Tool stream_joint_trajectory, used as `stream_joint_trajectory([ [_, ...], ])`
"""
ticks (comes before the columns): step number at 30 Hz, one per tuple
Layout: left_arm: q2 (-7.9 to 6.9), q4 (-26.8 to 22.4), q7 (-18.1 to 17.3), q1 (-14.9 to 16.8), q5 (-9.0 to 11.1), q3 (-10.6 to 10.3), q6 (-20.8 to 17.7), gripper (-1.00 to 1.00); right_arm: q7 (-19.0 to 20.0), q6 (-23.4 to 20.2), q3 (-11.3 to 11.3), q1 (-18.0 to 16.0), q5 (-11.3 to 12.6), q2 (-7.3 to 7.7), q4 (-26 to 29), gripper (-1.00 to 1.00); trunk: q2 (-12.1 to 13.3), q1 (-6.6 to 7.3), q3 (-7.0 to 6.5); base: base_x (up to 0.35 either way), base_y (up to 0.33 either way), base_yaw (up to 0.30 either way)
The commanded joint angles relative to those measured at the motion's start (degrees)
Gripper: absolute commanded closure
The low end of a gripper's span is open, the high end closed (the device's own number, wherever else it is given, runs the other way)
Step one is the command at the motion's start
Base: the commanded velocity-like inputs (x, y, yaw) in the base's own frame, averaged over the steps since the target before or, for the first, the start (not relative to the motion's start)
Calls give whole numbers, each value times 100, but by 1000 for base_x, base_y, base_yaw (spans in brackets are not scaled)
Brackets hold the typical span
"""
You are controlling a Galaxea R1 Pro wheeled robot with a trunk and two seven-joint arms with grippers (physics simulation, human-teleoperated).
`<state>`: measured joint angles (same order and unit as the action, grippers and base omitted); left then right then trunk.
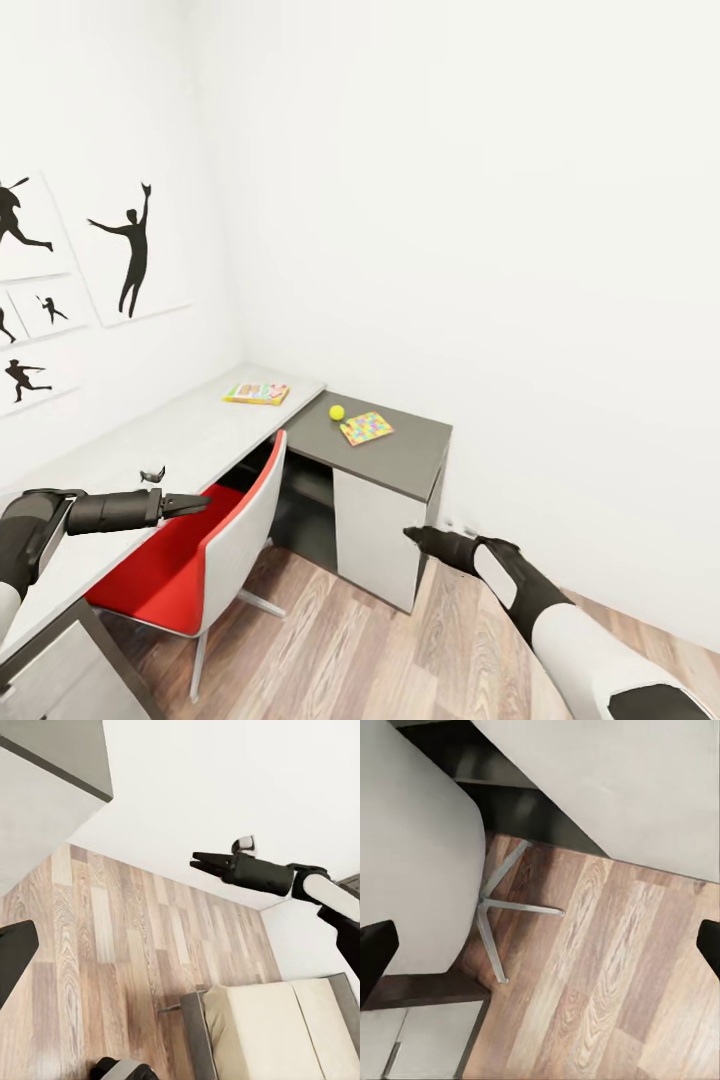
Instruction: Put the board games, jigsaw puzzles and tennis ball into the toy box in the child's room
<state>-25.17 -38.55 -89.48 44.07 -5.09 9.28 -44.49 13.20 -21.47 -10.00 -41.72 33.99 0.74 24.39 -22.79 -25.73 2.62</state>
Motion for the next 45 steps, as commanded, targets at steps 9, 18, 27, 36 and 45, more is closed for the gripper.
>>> stream_joint_trajectory([
  [9,0,-4,-42,5,-53,23,-60,-100,-392,-2037,82,-60,20,-2,1796,-100,-13,-5,14,52,40,0],
  [18,-5,-4,14,7,-53,39,-60,-100,-3209,-2838,131,-1097,105,-743,2264,-100,-13,-5,14,162,17,0],
  [27,-5,-4,76,6,-53,31,-60,-100,-3764,-3093,142,-1589,203,-1006,2302,-100,-13,-5,14,31,-114,0],
  [36,-6,-4,237,7,-53,48,-66,-100,-3797,-3108,139,-1630,229,-1047,2338,-100,-13,-5,21,19,-92,66],
  [45,-6,-4,263,6,-53,47,-69,-100,-3807,-3102,132,-1644,222,-1074,2342,-100,-13,-5,60,144,-71,229],
])
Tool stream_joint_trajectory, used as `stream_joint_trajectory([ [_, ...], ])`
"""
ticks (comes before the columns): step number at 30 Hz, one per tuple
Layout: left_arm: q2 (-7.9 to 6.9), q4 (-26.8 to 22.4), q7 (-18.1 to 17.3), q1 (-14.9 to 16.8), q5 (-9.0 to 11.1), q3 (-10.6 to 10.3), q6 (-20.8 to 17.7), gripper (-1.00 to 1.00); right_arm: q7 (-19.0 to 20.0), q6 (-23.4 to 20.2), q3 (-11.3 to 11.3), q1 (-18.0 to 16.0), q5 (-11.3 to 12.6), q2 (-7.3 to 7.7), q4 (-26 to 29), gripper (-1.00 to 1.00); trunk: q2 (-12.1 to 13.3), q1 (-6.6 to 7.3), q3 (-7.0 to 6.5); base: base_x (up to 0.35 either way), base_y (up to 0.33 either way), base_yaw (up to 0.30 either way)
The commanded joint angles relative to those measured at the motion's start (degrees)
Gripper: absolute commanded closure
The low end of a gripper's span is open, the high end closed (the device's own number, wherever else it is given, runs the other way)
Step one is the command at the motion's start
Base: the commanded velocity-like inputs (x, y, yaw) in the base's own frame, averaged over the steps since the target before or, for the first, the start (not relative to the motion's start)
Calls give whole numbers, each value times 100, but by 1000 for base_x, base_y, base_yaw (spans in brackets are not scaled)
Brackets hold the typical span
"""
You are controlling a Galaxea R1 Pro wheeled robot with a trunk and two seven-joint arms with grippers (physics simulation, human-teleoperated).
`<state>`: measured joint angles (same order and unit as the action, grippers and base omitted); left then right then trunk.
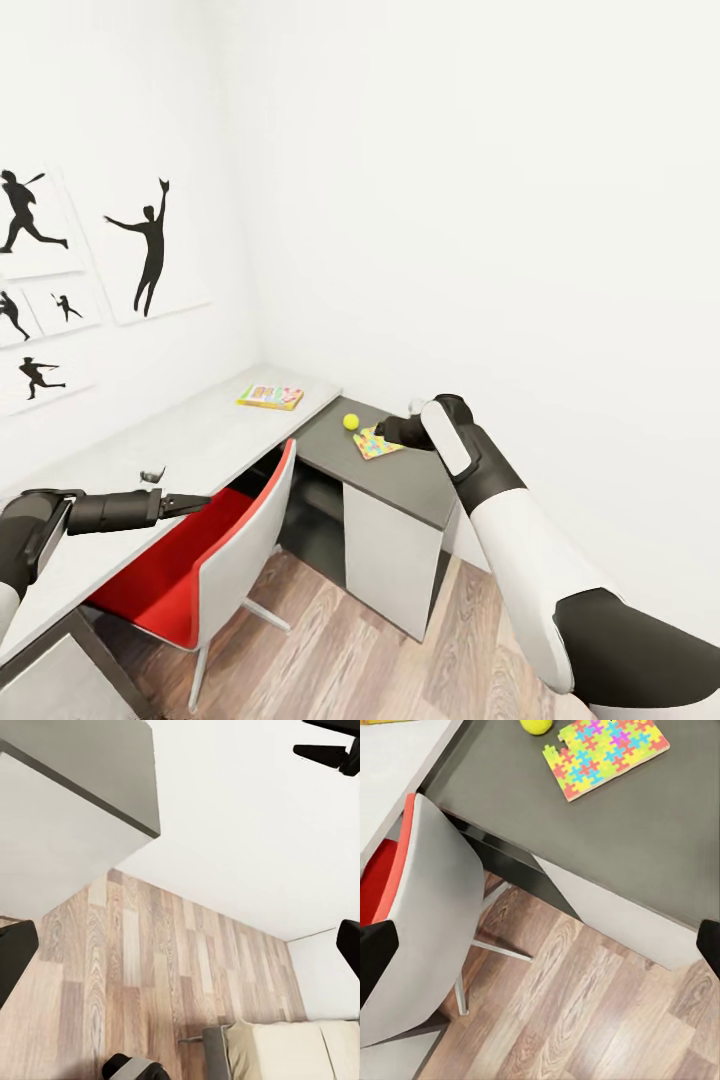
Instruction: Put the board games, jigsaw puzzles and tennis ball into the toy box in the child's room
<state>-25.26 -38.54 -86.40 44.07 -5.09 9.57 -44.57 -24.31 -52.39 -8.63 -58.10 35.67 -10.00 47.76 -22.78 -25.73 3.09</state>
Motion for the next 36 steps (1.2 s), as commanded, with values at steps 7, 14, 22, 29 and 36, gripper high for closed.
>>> stream_joint_trajectory([
  [7,3,-4,-43,7,-54,19,-60,-100,-56,-5,-7,-16,50,0,5,-100,-14,-6,54,140,-89,237],
  [14,3,-4,-25,7,-54,18,-60,-100,-64,-7,-13,-35,46,0,5,-100,-14,-6,101,172,-59,211],
  [22,11,-4,374,6,-50,8,-66,-100,-65,-8,-8,-175,61,0,5,-100,-14,-6,159,40,-16,192],
  [29,12,-13,613,7,-44,33,-69,-100,-65,-12,-8,-199,63,0,4,-100,-14,-6,212,41,-29,186],
  [36,23,-24,871,61,-28,52,-190,-100,-66,-23,-8,-351,70,0,-4,-100,-14,-6,266,6,-3,183],
])
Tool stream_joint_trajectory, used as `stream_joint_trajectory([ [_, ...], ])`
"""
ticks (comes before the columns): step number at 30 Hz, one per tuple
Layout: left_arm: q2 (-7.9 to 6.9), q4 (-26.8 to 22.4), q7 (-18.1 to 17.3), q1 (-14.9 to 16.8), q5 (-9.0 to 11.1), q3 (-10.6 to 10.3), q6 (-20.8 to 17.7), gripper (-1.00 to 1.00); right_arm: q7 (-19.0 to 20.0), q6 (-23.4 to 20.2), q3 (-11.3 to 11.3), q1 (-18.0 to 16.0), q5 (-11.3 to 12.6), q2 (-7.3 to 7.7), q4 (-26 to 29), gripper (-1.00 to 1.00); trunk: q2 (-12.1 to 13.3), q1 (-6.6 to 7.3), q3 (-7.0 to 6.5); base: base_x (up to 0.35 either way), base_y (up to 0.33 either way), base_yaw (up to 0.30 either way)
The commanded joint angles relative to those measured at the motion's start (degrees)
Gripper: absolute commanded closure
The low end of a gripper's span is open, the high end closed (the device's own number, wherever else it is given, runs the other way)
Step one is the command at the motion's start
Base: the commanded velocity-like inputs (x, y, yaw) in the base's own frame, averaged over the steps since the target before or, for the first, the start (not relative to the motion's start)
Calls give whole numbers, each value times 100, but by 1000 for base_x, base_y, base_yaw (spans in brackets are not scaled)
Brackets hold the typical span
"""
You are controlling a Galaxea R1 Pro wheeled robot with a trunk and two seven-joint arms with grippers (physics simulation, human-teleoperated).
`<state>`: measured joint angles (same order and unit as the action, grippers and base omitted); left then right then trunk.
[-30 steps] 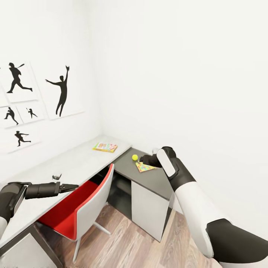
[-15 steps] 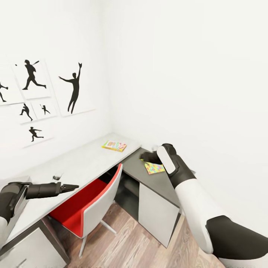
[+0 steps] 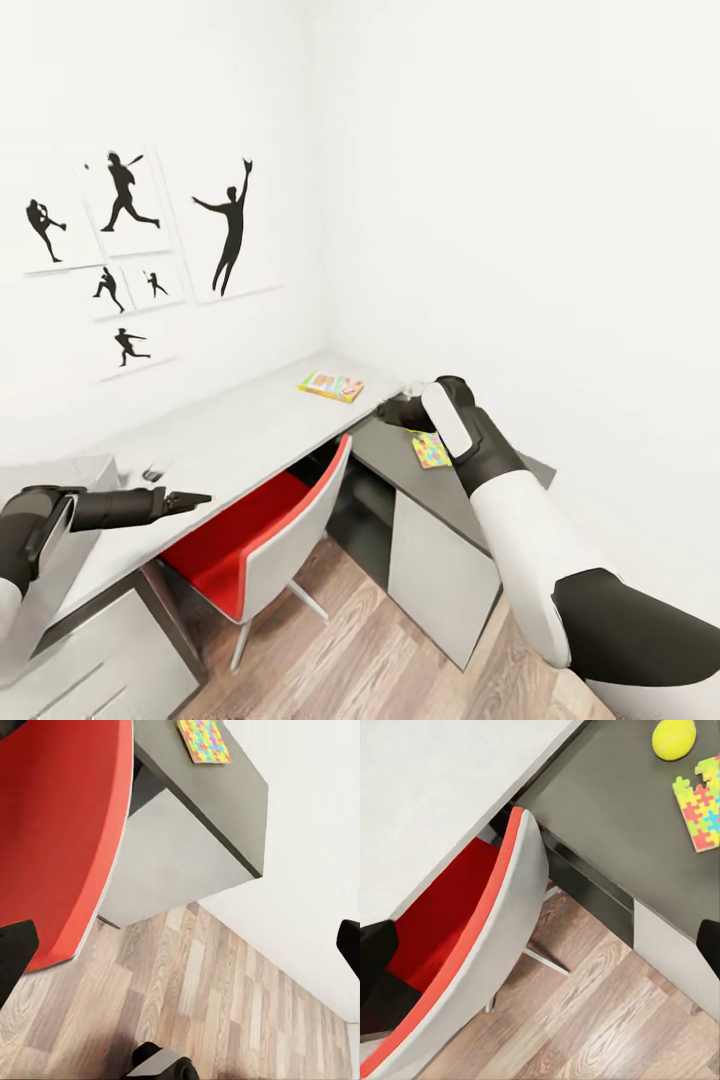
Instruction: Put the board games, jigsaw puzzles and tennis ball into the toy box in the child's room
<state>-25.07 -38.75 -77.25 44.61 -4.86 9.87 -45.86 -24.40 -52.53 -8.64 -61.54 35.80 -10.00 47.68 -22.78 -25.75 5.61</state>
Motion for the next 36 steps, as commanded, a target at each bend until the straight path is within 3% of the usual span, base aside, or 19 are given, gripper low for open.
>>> stream_joint_trajectory([
  [1,14,-8,27,17,-46,18,-114,-100,-57,-10,-7,-26,57,0,3,-100,-14,-4,22,2,-1,182],
  [4,94,-62,403,56,-46,6,-457,-100,-56,-11,-9,-81,58,0,-3,-100,-14,-4,45,1,0,180],
  [7,356,-166,1320,376,-49,5,-908,-100,-58,-11,-13,-200,49,0,-26,-100,-14,-4,69,0,0,178],
  [9,457,-176,1686,531,-38,11,-982,-100,-61,-11,-14,-256,46,0,-34,-100,-14,-4,85,0,0,177],
  [12,781,-160,2572,834,-8,26,-1074,-100,-64,-12,-15,-384,49,0,-59,-100,-14,-4,109,0,0,177],
  [13,866,-158,2734,870,-6,27,-1082,-100,-64,-12,-15,-411,49,0,-69,-100,-14,-4,117,0,0,176],
  [16,1304,-159,3546,972,-5,27,-1102,-100,-69,-12,-15,-517,50,0,-117,-100,-14,-4,141,0,0,176],
  [19,1577,-191,4306,1006,9,35,-1094,-100,-74,-10,-15,-558,43,0,-144,-100,-14,-4,166,0,0,175],
  [21,1661,-205,4583,1015,17,36,-1079,-100,-78,-6,-15,-568,33,0,-169,-100,-14,-4,182,0,0,174],
  [25,1762,-219,4818,1021,19,34,-1051,-100,-80,2,-15,-574,5,0,-300,-100,-14,-4,214,6,0,172],
  [36,1922,-229,4908,1032,11,26,-968,-100,-105,-1,-12,-574,-17,0,-392,-100,-14,-4,296,184,-6,149],
])
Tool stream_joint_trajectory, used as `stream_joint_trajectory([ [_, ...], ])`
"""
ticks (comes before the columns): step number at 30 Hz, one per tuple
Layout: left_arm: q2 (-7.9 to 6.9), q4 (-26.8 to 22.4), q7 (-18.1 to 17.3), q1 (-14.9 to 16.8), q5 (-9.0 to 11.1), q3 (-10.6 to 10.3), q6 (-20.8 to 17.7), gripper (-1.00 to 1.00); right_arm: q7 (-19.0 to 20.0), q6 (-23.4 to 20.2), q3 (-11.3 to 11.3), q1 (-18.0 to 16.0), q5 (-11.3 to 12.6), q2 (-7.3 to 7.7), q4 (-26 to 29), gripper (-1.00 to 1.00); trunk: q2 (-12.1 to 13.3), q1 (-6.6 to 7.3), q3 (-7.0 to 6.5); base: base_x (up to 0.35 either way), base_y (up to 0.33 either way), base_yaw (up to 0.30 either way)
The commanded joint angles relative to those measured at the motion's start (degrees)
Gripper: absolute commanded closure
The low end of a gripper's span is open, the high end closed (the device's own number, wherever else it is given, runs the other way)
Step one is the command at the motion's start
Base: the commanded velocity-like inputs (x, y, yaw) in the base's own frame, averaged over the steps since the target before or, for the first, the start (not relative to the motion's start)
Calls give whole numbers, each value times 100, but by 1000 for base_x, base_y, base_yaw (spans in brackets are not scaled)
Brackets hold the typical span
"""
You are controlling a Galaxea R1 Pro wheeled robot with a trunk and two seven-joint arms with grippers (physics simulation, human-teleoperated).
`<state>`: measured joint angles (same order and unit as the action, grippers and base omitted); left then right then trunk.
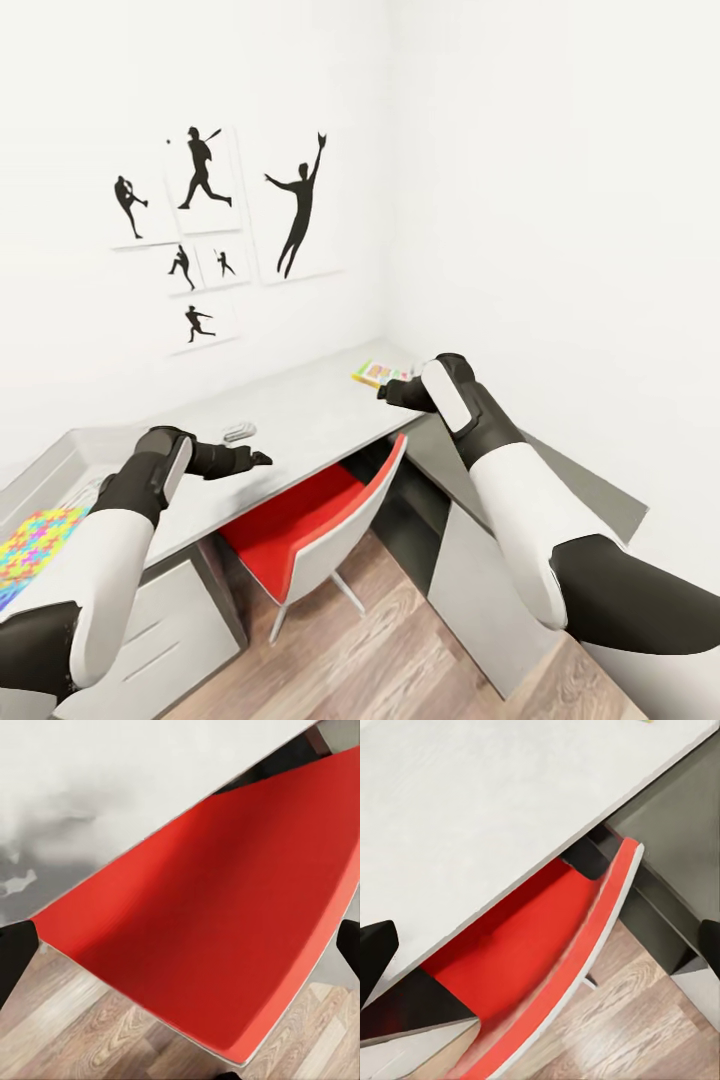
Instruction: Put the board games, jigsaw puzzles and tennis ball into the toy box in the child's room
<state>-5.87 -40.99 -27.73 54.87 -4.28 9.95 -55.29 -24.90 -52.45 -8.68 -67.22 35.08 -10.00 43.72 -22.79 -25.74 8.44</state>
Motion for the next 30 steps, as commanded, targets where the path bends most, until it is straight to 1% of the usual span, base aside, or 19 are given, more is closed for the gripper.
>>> stream_joint_trajectory([
  [1,13,-5,-43,6,-47,18,-18,-100,-63,-9,-3,-5,54,0,4,-100,-13,-5,15,82,-9,53],
  [4,25,-5,-41,6,-47,17,-12,-100,-71,-10,3,-3,53,0,0,-100,-13,-5,20,43,-9,28],
  [7,27,-5,-40,6,-47,10,-9,-100,-75,-12,7,2,52,0,-1,-100,-13,-5,17,25,-146,-32],
  [12,32,-5,-40,6,-47,11,9,-100,-76,-27,14,2,59,0,-10,-100,-13,-5,-9,47,-136,-155],
  [18,29,-5,-40,6,-47,11,91,-100,-70,-42,13,2,88,0,-17,-100,-13,-5,-28,10,-26,-113],
  [20,10,-5,-40,6,-47,8,100,-100,-68,-156,15,0,108,0,-19,-100,-13,-5,-28,1,0,-9],
  [24,-5,-5,-41,6,-47,8,98,-100,-64,-270,15,-1,110,0,-11,-100,-13,-5,-29,0,64,-4],
  [30,-33,-5,-45,13,-47,15,98,-100,-47,-334,21,-5,119,0,-7,-100,-13,-5,-29,48,208,-1],
])
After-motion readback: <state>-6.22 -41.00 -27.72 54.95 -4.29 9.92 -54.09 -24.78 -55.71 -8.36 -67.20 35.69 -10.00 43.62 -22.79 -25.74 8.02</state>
